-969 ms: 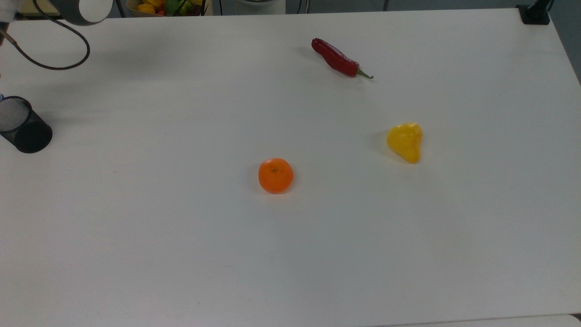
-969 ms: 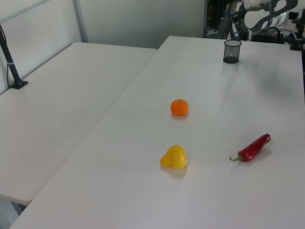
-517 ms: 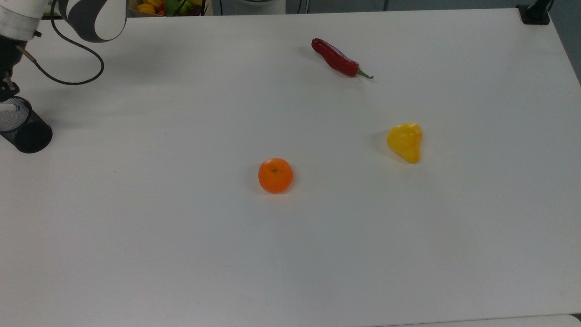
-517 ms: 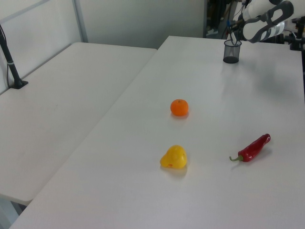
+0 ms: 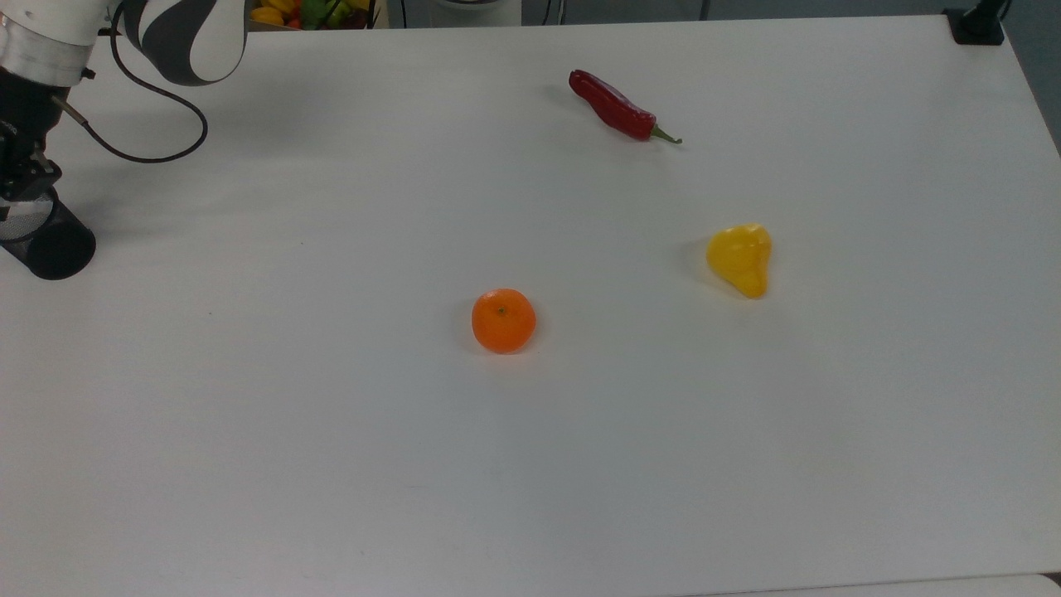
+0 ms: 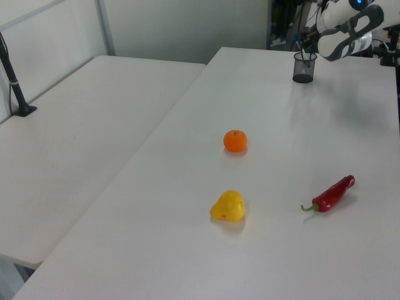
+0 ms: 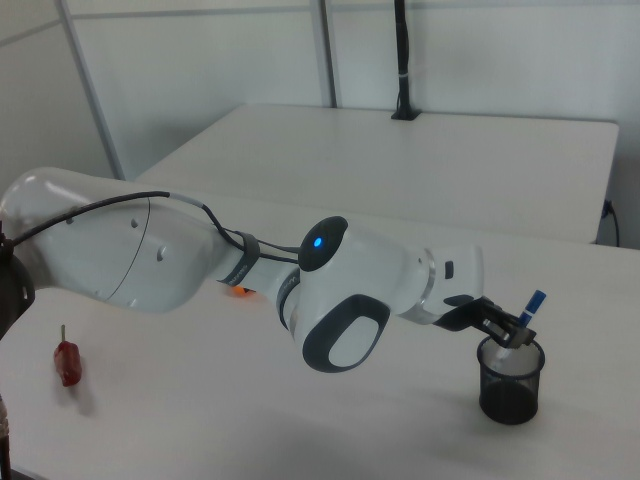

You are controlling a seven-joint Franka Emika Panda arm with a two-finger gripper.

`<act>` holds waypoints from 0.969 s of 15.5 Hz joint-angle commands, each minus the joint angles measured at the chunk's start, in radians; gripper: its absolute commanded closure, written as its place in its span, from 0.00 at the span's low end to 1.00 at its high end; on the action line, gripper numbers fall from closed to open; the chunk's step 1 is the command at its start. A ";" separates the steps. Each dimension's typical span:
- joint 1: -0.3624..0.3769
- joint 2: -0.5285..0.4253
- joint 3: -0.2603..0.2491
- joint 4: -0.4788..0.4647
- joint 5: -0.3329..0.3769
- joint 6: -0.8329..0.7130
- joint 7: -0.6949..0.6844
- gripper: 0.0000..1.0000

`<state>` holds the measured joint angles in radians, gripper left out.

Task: Place marker
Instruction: 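Lower the marker into the cup and open the gripper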

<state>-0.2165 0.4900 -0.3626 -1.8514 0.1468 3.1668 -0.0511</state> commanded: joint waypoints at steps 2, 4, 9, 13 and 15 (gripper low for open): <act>0.013 -0.011 -0.001 -0.026 0.008 0.022 -0.007 0.00; 0.013 -0.013 -0.001 -0.025 0.010 0.021 -0.007 0.00; 0.013 -0.046 -0.001 -0.019 0.011 -0.008 -0.006 0.00; 0.003 -0.143 -0.004 0.012 0.010 -0.253 -0.012 0.00; 0.005 -0.204 -0.006 0.012 0.010 -0.351 -0.012 0.00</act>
<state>-0.2188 0.4071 -0.3660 -1.8168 0.1469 2.9746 -0.0510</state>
